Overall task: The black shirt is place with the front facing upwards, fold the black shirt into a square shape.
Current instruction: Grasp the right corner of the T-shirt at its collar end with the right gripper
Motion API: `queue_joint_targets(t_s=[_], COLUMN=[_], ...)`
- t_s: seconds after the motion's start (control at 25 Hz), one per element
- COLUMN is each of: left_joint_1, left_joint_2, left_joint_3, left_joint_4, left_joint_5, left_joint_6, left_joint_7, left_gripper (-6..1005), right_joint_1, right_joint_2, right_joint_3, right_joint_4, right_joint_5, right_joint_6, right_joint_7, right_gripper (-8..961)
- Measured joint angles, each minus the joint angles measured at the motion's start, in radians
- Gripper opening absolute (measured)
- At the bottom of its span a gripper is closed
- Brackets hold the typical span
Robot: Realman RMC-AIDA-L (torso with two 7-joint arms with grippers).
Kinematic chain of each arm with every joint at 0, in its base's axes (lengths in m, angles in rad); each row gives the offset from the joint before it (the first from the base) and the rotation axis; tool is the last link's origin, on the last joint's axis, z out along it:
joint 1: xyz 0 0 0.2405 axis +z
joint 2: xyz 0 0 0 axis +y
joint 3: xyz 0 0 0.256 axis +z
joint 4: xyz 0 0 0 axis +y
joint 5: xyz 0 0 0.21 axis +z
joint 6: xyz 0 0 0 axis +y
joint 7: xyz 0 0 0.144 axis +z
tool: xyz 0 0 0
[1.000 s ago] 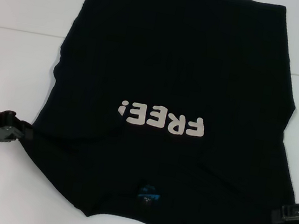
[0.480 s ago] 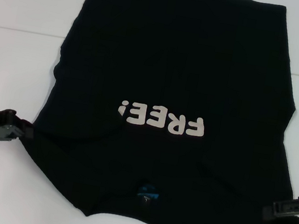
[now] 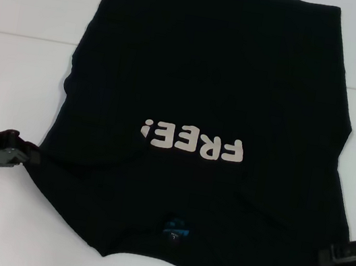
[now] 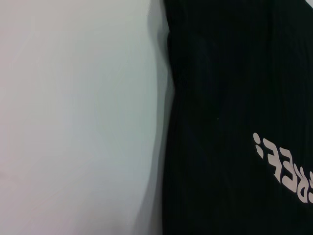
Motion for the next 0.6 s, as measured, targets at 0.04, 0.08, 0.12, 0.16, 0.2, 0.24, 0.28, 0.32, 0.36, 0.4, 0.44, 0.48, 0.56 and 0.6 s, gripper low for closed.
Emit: queue_joint_targets(t_s=[0.04, 0.08, 0.12, 0.16, 0.2, 0.24, 0.28, 0.32, 0.36, 0.4, 0.44, 0.48, 0.56, 0.6], left_joint_1=[0.0, 0.0, 0.0, 0.0, 0.0, 0.0, 0.0, 0.0, 0.001, 0.001, 0.002, 0.002, 0.002, 0.003], left_joint_2=[0.0, 0.001, 0.001, 0.001, 0.001, 0.001, 0.001, 0.001, 0.001, 0.001, 0.001, 0.001, 0.001, 0.001], left_joint_3=[0.0, 0.0, 0.0, 0.0, 0.0, 0.0, 0.0, 0.0, 0.0, 0.0, 0.0, 0.0, 0.0, 0.0], left_joint_4=[0.0, 0.0, 0.0, 0.0, 0.0, 0.0, 0.0, 0.0, 0.0, -0.001, -0.001, -0.001, -0.002, -0.003], left_joint_5=[0.0, -0.001, -0.002, -0.002, -0.003, -0.003, -0.003, -0.003, -0.003, -0.004, -0.004, -0.005, -0.009, -0.011], left_joint_6=[0.0, 0.0, 0.0, 0.0, 0.0, 0.0, 0.0, 0.0, 0.0, 0.0, 0.0, 0.0, 0.0, 0.0], left_joint_7=[0.0, 0.0, 0.0, 0.0, 0.001, 0.001, 0.002, 0.002, 0.003, 0.004, 0.004, 0.004, 0.004, 0.005], left_gripper=[7, 7, 7, 7, 7, 7, 7, 7, 7, 7, 7, 7, 7, 7], right_joint_1=[0.001, 0.003, 0.005, 0.007, 0.009, 0.01, 0.011, 0.011, 0.012, 0.012, 0.012, 0.012, 0.012, 0.013], right_joint_2=[0.0, -0.001, -0.001, -0.001, -0.001, -0.001, -0.001, -0.001, -0.001, -0.001, -0.001, -0.001, 0.001, 0.003], right_joint_3=[-0.012, -0.019, -0.025, -0.027, -0.028, -0.029, -0.029, -0.031, -0.035, -0.04, -0.046, -0.054, -0.064, -0.066], right_joint_4=[0.0, 0.001, 0.001, 0.001, 0.001, 0.001, 0.0, 0.0, 0.0, 0.0, 0.0, -0.001, -0.002, -0.005], right_joint_5=[0.0, 0.0, 0.0, 0.0, 0.0, -0.001, -0.001, -0.001, -0.001, -0.002, -0.004, -0.007, -0.018, -0.023], right_joint_6=[0.001, 0.002, 0.002, 0.002, 0.0, -0.002, -0.002, -0.003, -0.003, -0.003, -0.003, -0.003, -0.003, -0.003], right_joint_7=[0.003, 0.004, 0.005, 0.006, 0.007, 0.008, 0.008, 0.009, 0.009, 0.01, 0.011, 0.013, 0.015, 0.016], right_gripper=[888, 886, 857, 827, 798, 768, 739, 709, 661, 612, 564, 515, 420, 373])
